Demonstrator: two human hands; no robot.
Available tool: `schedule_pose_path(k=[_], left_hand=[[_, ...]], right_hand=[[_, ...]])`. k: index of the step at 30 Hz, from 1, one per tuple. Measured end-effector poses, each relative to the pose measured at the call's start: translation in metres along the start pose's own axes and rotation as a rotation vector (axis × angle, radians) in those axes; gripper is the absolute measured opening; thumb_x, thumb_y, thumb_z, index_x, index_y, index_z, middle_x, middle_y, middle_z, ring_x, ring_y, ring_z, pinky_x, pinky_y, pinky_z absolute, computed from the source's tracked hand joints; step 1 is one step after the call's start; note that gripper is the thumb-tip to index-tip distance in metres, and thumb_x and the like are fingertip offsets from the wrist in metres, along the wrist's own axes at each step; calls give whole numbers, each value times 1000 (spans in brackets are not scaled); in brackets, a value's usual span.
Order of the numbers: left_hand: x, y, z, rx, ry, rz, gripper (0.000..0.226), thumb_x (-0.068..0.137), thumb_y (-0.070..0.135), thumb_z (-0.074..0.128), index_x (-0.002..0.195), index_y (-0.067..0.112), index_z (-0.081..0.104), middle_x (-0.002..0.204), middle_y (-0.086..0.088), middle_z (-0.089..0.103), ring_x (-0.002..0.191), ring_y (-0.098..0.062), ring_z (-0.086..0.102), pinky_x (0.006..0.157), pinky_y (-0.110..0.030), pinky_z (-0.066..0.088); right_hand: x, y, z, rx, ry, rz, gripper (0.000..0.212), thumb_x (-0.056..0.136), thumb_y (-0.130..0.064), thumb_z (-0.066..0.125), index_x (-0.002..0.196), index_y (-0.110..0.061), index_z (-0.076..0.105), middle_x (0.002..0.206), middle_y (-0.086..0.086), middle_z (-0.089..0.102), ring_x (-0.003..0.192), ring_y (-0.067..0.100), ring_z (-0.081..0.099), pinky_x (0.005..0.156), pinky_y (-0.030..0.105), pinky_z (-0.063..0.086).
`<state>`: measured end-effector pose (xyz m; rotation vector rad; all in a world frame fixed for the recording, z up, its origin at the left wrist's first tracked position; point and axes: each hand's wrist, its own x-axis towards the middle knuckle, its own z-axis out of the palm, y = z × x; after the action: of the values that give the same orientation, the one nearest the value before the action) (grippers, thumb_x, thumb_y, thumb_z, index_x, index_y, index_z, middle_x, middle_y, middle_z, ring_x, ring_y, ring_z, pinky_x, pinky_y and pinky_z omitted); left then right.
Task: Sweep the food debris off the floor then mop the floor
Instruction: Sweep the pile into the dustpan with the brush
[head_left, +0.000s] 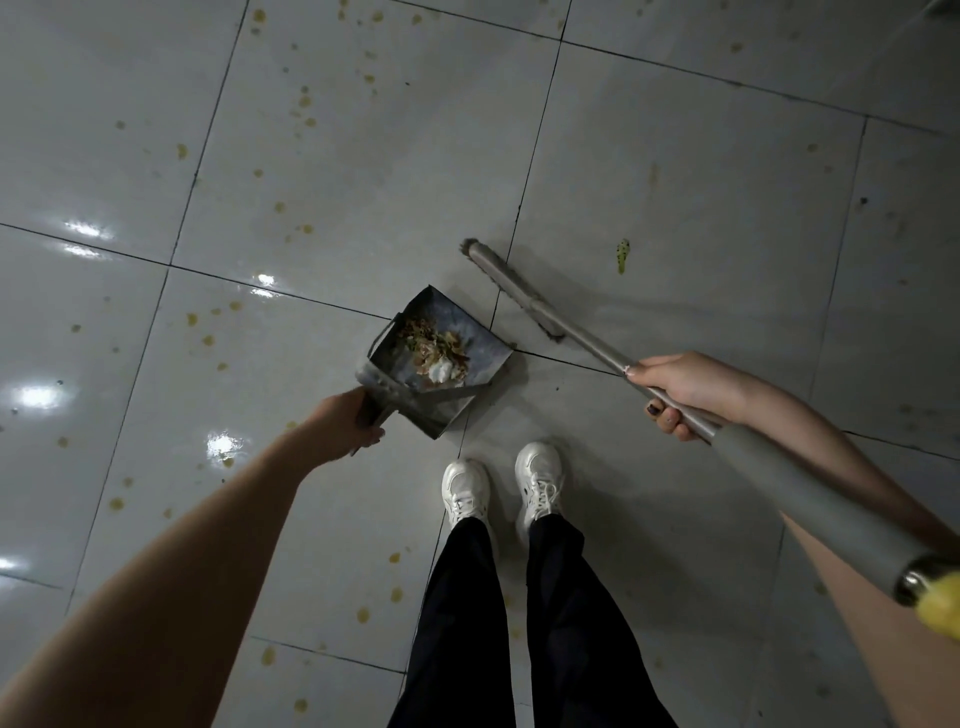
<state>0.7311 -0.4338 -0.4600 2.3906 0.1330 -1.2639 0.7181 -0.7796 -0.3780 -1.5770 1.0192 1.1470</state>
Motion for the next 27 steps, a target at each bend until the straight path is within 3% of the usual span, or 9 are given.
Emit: schedule_pose_path(k=[2, 4, 9, 11, 16, 19, 23, 27], left_hand=[[4, 5, -7, -16, -16, 45, 17, 88, 6, 57, 100, 8, 46, 65, 0, 58, 47, -7, 52, 38, -9, 39], [5, 12, -16, 86, -21, 92, 19, 90, 11, 56, 100, 12, 41, 66, 3, 54, 49, -5, 50, 38, -8, 39], [9, 33, -28, 347, -18, 126, 49, 91, 15, 54, 132, 0, 31, 101, -21, 62, 80, -29, 59, 64, -27, 41], [11, 40, -26, 385, -45, 131, 55, 91, 14, 53, 137, 1, 25, 106, -23, 62, 85, -31, 59, 66, -29, 41], [23, 47, -16, 389, -88, 80, 61, 91, 10, 50, 143, 4, 17, 75, -9, 52, 65, -20, 51, 54, -26, 41], [31, 51, -18, 373, -101, 70, 65, 91, 8, 48, 144, 8, 12, 76, -10, 53, 62, -19, 52, 55, -29, 47], [38, 55, -13, 374, -89, 92, 63, 91, 12, 51, 143, 8, 16, 73, -10, 54, 61, -19, 53, 51, -26, 46], [38, 53, -9, 378, -93, 93, 57, 92, 15, 50, 141, 7, 21, 89, -16, 60, 72, -25, 58, 60, -31, 49]], right_hand=[[0, 2, 3, -32, 37, -17, 32, 100, -26, 41, 128, -12, 47, 62, 5, 36, 19, 3, 33, 30, 8, 32], [0, 4, 5, -69, 74, -26, 31, 99, -25, 43, 124, -8, 48, 61, 6, 38, 19, 4, 34, 29, 10, 33], [-4, 13, 1, -161, 163, 0, 16, 99, -22, 41, 109, -12, 48, 61, 8, 41, 37, 13, 40, 30, 11, 34], [-6, 17, 1, -206, 191, 24, 19, 100, -22, 39, 113, -10, 47, 61, 9, 42, 43, 16, 40, 29, 11, 34], [-3, 17, 6, -265, 222, 152, 34, 101, -22, 37, 127, -2, 45, 62, 9, 41, 47, 17, 41, 41, 25, 32], [1, 14, 9, -247, 200, 184, 32, 100, -18, 38, 127, -2, 45, 62, 9, 41, 47, 16, 40, 32, 18, 34], [4, 10, 18, -207, 122, 198, 14, 100, -17, 40, 99, -4, 46, 58, 9, 40, 36, 16, 41, 23, 10, 31], [10, 18, 48, -257, 3, 98, 34, 100, -15, 42, 67, -6, 44, 55, 8, 43, 30, 15, 44, 28, 16, 36]])
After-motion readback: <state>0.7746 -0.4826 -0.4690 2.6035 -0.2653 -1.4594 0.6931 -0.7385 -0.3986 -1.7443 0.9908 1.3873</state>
